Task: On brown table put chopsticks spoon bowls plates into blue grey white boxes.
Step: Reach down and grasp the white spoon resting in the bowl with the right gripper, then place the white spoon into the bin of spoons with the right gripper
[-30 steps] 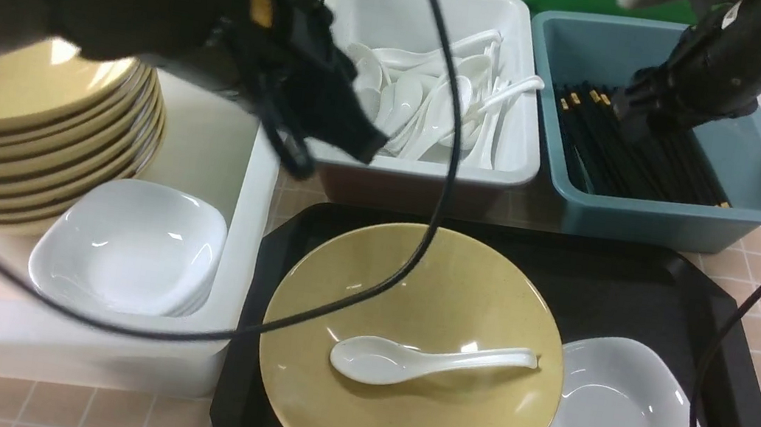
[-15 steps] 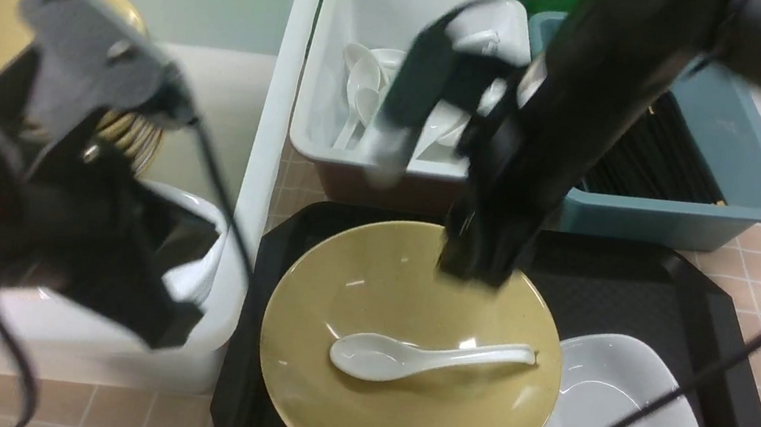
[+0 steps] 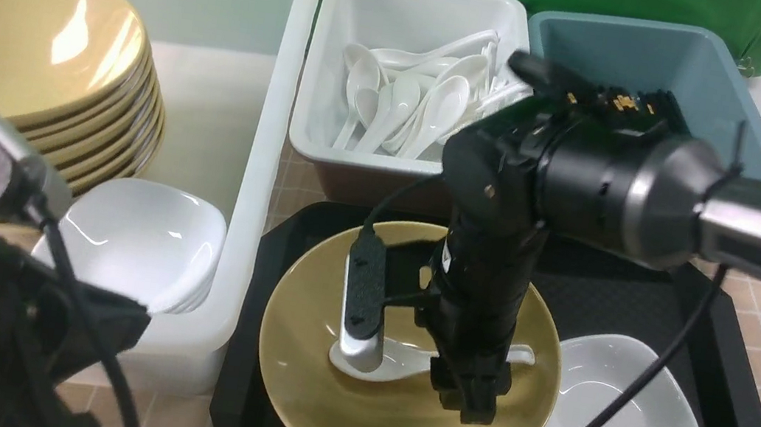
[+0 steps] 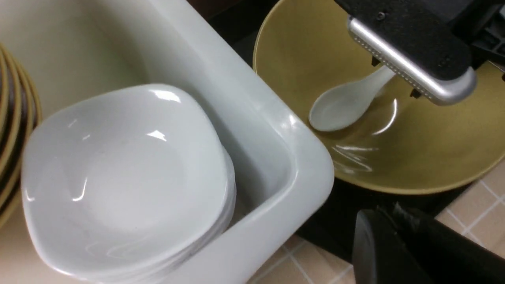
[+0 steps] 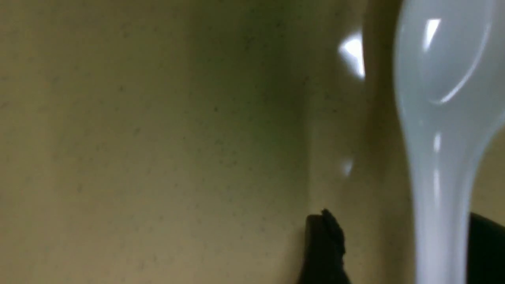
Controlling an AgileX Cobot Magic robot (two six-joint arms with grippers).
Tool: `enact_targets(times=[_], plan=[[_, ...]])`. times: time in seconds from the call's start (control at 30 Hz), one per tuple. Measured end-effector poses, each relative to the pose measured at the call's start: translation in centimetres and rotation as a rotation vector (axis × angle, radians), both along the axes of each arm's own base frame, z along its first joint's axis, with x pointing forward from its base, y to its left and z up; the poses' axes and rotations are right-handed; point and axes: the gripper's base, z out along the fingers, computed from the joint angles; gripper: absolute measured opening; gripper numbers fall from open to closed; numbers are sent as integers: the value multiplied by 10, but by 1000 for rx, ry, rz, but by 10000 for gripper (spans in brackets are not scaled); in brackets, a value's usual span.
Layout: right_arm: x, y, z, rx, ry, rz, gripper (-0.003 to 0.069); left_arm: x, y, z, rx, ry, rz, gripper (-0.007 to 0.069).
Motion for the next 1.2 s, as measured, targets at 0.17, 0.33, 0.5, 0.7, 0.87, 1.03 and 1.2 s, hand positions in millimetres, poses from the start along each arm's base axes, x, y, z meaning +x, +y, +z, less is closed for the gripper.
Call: enact_targets(times=[0.17,0.33,0.5,0.7,0.87,1.03,1.2], plan=[[1,1,8,-22,24,-45,159,-6,3,-5,43,47,-15,4],[11,6,54,55,-101,-40,162,-6,2,-3,17,45,-10,4],[33,4,118,214,-304,-103,162,-4,1,-1,-62,63,60,4],[88,2,161,584,-621,-350,162,14,4,-8,-52,91,264,4],[126,-1,137,740,-664,-548,162,36,-2,-13,-4,81,327,4],[151,-12,105,757,-615,-712,225,50,-11,-5,-18,67,322,4],[155,-27,97,708,-554,-820,426,68,-23,14,-17,35,298,4]])
